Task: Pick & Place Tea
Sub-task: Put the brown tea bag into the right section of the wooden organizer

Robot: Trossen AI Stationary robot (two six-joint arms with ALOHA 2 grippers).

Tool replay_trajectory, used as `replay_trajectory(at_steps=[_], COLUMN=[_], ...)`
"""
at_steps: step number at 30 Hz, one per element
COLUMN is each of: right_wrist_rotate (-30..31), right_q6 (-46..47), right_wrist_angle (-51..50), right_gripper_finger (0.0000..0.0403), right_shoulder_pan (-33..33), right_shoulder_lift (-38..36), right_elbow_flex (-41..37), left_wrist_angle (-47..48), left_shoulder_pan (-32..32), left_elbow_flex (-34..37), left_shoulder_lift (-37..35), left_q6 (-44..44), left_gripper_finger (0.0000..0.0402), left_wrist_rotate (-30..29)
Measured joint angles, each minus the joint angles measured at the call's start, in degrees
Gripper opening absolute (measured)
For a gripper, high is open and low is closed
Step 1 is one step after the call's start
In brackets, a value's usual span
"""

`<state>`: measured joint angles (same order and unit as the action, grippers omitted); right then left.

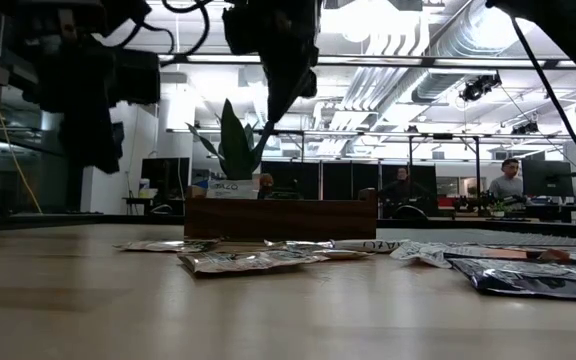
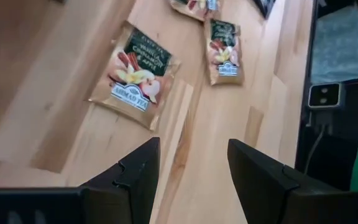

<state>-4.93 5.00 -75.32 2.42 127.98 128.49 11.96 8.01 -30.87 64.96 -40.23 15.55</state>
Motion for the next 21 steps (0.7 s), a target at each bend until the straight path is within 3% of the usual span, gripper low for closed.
replay_trajectory(at_steps=[9,15,21], right_wrist_rotate=[0.2,0.1,3.6], right_q6=[3.7,2.7,5.1], right_wrist_angle=[0.1,-0.5,-2.8], right_gripper_finger=[0.0001,0.0001,0.0001], right_shoulder_pan=[-0.9,-0.9,1.3], right_shoulder_lift=[0.0,-2.6,-10.6], right_elbow_flex=[0.0,0.0,0.0], left_wrist_angle=[-5.0,-5.7,-5.7], left_shoulder_pan=[1.0,2.4,3.4], left_elbow_flex=[0.0,0.0,0.0], left_shoulder_lift=[8.1,8.3,8.4], left_q6=[-5.7,0.4,4.4], left_gripper_finger=[0.0185,0.0185,0.0185], left_wrist_rotate=[-4.2,-8.8,-11.2])
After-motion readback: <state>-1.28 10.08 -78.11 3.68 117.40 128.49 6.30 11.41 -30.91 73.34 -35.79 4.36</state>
